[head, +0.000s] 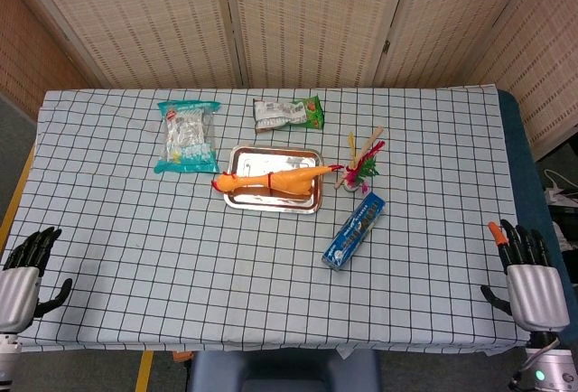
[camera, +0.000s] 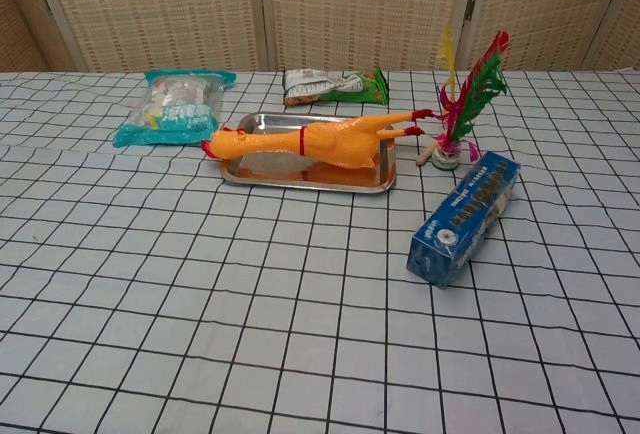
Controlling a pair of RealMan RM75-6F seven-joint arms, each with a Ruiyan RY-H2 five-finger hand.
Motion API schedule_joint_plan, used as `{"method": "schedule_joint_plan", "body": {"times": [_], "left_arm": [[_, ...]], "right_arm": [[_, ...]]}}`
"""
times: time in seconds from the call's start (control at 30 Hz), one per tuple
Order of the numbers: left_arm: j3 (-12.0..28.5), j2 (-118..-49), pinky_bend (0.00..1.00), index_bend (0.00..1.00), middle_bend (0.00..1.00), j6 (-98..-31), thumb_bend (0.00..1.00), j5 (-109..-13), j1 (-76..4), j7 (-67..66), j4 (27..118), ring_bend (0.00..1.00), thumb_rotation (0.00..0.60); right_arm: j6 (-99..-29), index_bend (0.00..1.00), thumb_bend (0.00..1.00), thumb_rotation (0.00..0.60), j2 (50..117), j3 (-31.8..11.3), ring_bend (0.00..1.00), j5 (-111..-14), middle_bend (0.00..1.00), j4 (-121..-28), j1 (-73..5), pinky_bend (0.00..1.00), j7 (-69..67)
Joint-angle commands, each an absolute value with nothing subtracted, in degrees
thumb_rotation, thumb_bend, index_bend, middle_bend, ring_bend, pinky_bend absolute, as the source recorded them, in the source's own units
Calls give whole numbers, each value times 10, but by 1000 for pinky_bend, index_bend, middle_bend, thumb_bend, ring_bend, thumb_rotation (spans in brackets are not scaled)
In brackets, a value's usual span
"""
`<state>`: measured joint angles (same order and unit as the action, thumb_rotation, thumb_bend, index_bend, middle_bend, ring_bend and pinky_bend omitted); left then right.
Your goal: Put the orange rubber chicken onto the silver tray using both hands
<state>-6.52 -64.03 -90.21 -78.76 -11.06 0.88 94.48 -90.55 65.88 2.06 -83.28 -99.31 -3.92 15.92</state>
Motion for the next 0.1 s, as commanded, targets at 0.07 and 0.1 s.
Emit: {"method": "schedule_joint_plan", "body": {"times": [0.07,0.1], "left_arm": [[-59,-635,113,0,25,-892,393,-800,-102,-2,952,0,600],[-58,-635,114,0,26,-891,393,-803,-101,-4,952,0,600]], "right_arm": [[-903,0,114,600,651,15,0,-838,0,-988,-34,0,133],[-902,0,114,600,650,13,0,-837,0,-987,-34,0,131]]}}
